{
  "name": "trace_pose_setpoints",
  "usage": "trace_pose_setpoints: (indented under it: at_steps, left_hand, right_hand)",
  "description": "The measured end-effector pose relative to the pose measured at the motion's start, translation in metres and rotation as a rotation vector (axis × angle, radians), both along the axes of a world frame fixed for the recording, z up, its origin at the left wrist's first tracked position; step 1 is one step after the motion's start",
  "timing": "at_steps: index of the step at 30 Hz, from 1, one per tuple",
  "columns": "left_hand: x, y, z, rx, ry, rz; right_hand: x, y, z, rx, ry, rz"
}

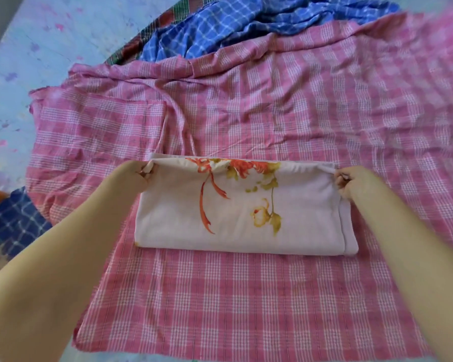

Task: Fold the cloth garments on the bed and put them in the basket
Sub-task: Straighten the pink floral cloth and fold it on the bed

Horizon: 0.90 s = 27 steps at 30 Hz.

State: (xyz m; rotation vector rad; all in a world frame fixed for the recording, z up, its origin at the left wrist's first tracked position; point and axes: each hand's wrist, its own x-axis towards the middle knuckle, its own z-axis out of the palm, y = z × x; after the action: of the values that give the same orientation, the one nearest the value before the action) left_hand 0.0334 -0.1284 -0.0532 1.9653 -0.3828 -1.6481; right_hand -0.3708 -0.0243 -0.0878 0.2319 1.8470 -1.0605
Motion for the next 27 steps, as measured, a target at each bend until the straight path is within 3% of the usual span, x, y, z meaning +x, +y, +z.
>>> trace_pose_setpoints:
  at_steps: [2, 4, 6, 9, 10, 12, 14, 16, 19, 24, 27]
  left_hand:
    - [-0.007, -0.008, -0.013, -0.104, -0.183, -0.103]
    - [-0.012, -0.013, -0.03, -0.155, -0.134, 0.084]
    - [-0.025, -0.011, -0.038, -0.13, -0.26, 0.112]
    - [-0.046, 0.02, -0.067, -0.467, -0.941, -0.622]
    - [-0.057, 0.032, -0.072, -0.615, -1.079, -0.836]
    - [-0.089, 0.05, -0.077, -0.849, -1.15, -1.172]
    - [-0.121, 0.059, -0.093, -0.978, -1.12, -1.477]
    - [-0.143, 0.059, -0.11, -0.927, -1.068, -1.66]
    - [-0.155, 0.048, -0.134, -0.738, -1.089, -1.58]
    - [-0.179, 0.035, -0.129, -0.568, -1.156, -1.494]
    - [-0.199, 0.084, -0.123, -0.798, -1.136, -1.427]
  right_hand:
    - [-0.005, -0.017, -0.017, -0.003, 0.023, 0.031]
    - [-0.007, -0.023, -0.032, -0.006, 0.059, -0.024]
    - [-0.005, -0.024, -0.041, 0.04, 0.194, -0.053]
    - [0.013, 0.008, -0.033, 0.143, 0.7, 0.287]
    - [0.019, 0.025, -0.033, 0.163, 0.82, 0.399]
    - [0.026, 0.055, -0.038, 0.227, 0.924, 0.515]
    - [0.031, 0.079, -0.054, 0.303, 0.922, 0.551]
    - [0.041, 0.098, -0.066, 0.367, 0.936, 0.574]
    - [0.054, 0.118, -0.072, 0.419, 0.916, 0.592]
    - [0.039, 0.12, -0.063, 0.381, 0.653, 0.603]
    - [0.023, 0.116, -0.051, 0.226, 0.381, 0.531]
